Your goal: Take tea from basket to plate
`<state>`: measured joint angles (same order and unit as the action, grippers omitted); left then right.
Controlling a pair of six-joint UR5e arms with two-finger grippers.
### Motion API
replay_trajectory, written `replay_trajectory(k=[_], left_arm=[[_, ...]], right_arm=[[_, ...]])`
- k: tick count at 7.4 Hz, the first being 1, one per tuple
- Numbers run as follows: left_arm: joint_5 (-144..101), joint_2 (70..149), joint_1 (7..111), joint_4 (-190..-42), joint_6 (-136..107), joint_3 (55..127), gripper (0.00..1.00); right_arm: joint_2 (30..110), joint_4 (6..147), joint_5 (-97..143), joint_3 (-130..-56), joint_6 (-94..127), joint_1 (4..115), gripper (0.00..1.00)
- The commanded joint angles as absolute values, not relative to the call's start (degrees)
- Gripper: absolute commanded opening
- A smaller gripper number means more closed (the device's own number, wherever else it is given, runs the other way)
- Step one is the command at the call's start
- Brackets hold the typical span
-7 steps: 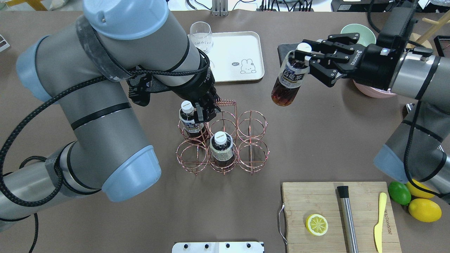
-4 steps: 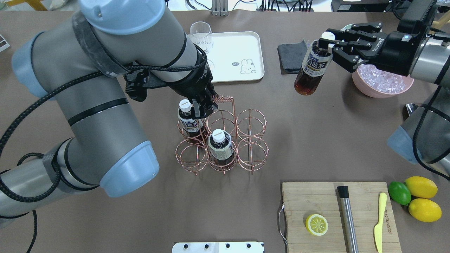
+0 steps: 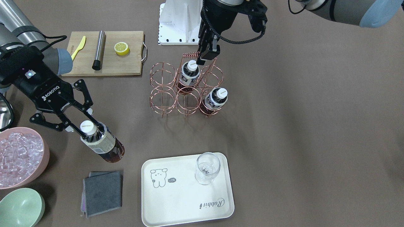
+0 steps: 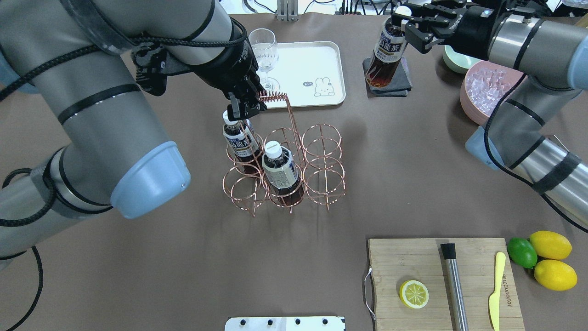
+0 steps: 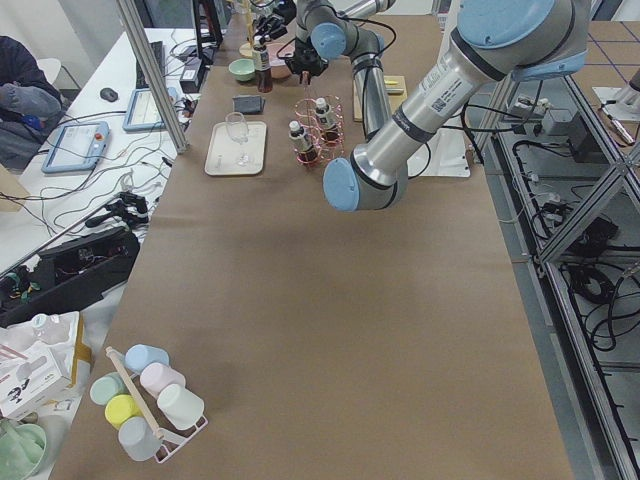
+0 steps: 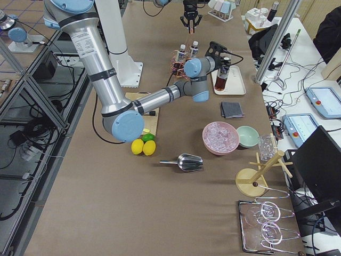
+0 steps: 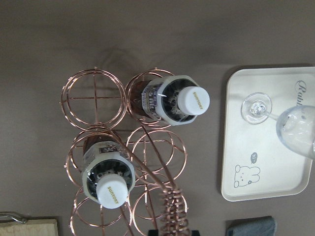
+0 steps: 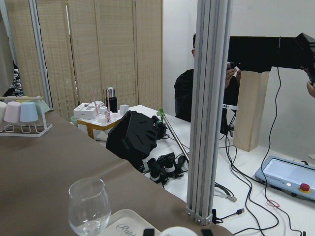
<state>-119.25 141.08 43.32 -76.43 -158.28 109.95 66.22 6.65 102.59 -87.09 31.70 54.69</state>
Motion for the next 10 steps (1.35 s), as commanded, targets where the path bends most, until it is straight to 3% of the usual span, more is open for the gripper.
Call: replay_trajectory(k=[1,4,10], left_arm=[[-124.3,141.7,49.4,-72.7,-151.6,110.0,0.00],[-130.5,139.8,57.7,-68.2,-137.8,109.9,0.00],[-136.5,125.5,73.3,-62.6,-94.5,110.0,0.00]], right_arm=[[57.5,5.7,100.6,-77.2,32.5,54.8,0.00],[51.3,5.5,97.0,-70.2,33.5,53.5,0.00],[47.1,1.8,84.8,-60.8,35.2,44.7,0.00]])
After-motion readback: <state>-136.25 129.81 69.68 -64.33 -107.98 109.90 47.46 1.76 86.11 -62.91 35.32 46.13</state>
